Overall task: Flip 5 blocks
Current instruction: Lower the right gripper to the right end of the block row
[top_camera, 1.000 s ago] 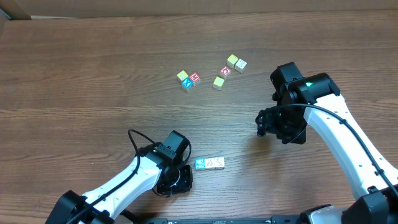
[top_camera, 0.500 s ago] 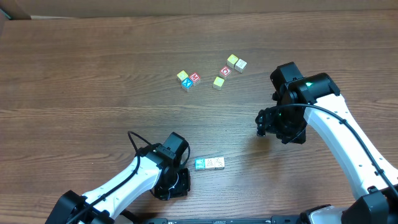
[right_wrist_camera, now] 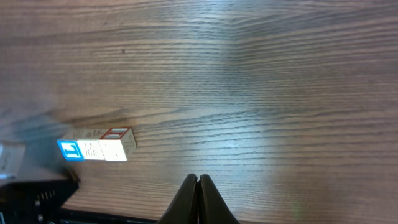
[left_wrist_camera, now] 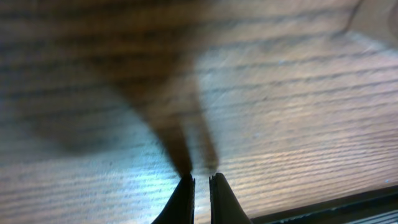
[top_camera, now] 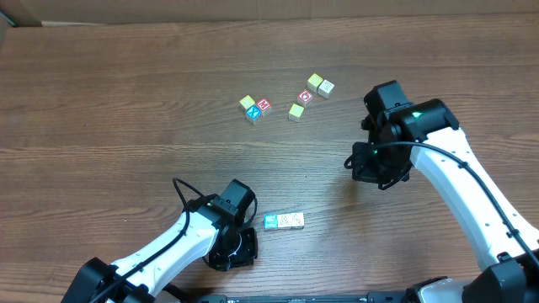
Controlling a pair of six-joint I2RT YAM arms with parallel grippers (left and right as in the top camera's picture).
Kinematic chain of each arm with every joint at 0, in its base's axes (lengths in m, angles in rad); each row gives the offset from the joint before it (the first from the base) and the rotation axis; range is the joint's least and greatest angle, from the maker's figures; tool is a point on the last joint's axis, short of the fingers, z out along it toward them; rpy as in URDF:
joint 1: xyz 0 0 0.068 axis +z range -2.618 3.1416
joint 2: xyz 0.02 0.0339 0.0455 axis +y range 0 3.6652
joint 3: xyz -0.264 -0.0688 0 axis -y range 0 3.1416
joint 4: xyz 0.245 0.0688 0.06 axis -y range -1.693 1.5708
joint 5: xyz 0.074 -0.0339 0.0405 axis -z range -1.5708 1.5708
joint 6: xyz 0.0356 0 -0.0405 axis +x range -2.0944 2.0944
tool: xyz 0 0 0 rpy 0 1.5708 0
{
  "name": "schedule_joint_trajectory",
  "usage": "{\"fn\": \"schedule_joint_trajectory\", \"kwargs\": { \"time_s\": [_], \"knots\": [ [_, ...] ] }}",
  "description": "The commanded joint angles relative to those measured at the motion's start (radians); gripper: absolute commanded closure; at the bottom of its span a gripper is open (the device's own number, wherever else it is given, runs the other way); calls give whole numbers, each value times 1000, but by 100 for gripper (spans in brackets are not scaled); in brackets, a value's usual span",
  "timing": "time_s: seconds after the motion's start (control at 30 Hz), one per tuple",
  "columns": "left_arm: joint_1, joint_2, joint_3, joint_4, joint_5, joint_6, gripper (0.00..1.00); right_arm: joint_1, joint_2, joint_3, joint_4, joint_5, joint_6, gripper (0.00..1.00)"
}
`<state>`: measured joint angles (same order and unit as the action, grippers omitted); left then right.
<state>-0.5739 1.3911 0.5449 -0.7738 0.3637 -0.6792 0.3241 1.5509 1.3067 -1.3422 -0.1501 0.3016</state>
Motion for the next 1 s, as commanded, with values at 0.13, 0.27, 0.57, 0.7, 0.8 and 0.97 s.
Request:
{"fn": "schedule_joint_trajectory", "kwargs": {
  "time_s": [0.13, 0.27, 0.57, 0.7, 0.8, 0.97],
  "knots": [
    [5, -19, 104, -25, -149, 49, 96, 108, -19, 18, 4, 9, 0, 96],
    [5, -24, 212, -135, -274, 85, 96, 167, -19, -13, 5, 79, 128, 96],
    [5, -26, 298, -185, -349, 220, 96, 262, -19, -181, 135, 78, 219, 96],
    [5, -27, 295, -163, -350, 247, 96, 287, -19, -267, 221, 65, 250, 96],
    [5, -27, 294, -137, -345, 269, 95, 295, -19, -307, 270, 40, 249, 96],
    [8, -27, 292, -129, -324, 292, 95, 295, -19, -319, 294, 37, 249, 96]
  ]
}}
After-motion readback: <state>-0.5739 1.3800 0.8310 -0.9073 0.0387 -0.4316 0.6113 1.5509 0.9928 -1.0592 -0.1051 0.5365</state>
